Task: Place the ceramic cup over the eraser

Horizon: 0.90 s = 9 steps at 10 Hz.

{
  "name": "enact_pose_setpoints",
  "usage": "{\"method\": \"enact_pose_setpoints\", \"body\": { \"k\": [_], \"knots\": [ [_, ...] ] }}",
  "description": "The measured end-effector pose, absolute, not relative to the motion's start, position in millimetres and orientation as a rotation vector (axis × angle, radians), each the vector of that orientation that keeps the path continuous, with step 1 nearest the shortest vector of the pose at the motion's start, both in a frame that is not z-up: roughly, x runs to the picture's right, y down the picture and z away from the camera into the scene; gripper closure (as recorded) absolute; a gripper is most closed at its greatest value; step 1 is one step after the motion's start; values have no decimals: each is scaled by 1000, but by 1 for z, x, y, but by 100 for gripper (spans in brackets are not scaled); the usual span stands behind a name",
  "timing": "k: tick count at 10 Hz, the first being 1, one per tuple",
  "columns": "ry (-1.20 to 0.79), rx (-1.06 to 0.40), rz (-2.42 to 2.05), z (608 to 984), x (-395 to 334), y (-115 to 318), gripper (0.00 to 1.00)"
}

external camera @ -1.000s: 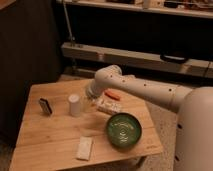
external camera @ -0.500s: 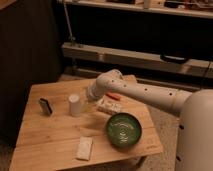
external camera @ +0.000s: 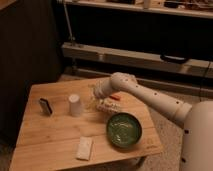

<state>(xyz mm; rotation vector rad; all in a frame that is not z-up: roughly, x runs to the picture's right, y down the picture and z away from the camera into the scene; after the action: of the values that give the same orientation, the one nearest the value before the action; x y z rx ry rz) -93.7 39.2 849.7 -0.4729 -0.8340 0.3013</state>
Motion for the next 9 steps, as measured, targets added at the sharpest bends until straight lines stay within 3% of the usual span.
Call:
{"method": "enact_pose_setpoints", "body": {
  "k": [9],
  "knots": [
    [-807,-606,204,858,-138,54,20]
  ]
}}
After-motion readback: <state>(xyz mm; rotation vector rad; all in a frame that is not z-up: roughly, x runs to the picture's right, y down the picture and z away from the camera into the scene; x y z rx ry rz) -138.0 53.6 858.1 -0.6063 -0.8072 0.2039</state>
